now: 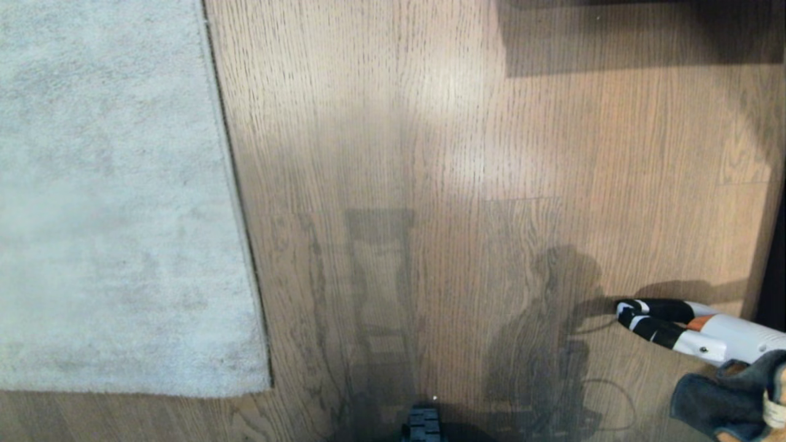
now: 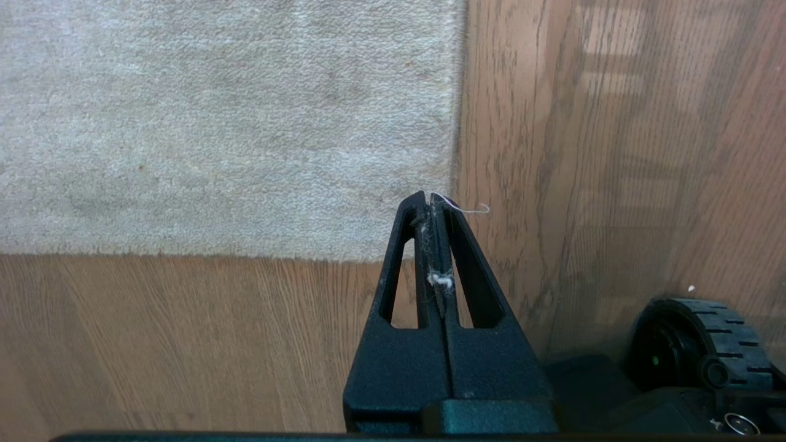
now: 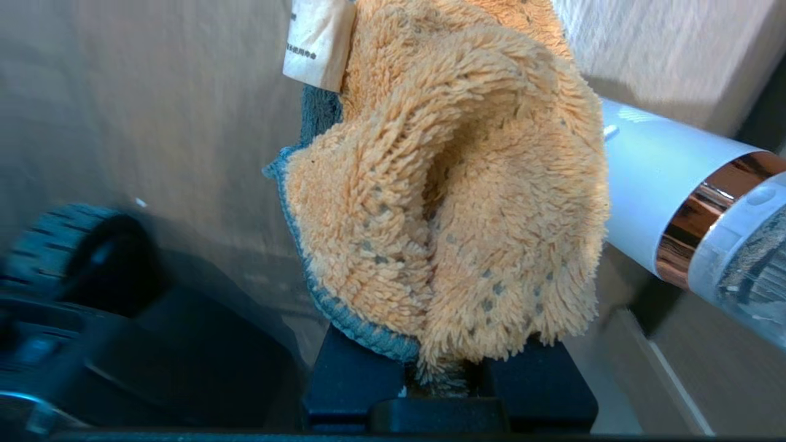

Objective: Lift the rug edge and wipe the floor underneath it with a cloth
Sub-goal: Lift up the carpet

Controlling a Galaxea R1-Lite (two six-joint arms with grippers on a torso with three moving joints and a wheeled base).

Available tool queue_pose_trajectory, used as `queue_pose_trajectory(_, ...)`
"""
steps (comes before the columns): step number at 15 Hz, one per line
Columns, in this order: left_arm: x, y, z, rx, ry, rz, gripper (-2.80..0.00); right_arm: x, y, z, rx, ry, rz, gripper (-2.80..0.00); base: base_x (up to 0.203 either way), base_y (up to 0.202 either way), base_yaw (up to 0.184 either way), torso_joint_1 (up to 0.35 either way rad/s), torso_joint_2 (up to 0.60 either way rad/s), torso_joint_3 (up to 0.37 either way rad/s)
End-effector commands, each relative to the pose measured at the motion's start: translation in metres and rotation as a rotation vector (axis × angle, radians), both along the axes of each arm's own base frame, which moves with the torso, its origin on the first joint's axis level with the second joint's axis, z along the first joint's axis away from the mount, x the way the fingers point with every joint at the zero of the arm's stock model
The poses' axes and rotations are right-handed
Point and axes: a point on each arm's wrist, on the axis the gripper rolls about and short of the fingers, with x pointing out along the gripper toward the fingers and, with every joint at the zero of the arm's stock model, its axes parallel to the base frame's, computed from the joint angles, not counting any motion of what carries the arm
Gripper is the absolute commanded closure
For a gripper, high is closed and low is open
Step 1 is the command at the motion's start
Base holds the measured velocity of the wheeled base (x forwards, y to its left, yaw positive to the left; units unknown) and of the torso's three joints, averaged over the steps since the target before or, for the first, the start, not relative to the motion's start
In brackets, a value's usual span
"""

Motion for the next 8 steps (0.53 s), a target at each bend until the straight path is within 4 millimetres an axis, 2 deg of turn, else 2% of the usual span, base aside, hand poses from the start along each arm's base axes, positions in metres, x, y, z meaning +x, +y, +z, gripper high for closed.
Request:
queue_pose_trajectory(1, 0.0, 0.0, 0.0, -0.001, 0.0, -0.001, 0.0, -0.009, 0.0, -0.002, 0.029, -0.088, 0.019, 0.0, 0.0, 0.0, 0.0, 0.0, 0.0, 0.0)
queue_pose_trajectory(4, 0.0, 0.0, 0.0, -0.001, 0.0, 0.0, 0.0, -0.018, -0.002, -0.014, 0.037, -0.093, -0.06, 0.0, 0.0, 0.0, 0.0, 0.0, 0.0, 0.0)
queue_pose_trajectory(8, 0.0, 0.0, 0.0, -0.001, 0.0, -0.001, 0.0, -0.018, -0.002, -0.015, 0.12, -0.084, -0.075, 0.0, 0.0, 0.0, 0.0, 0.0, 0.0, 0.0)
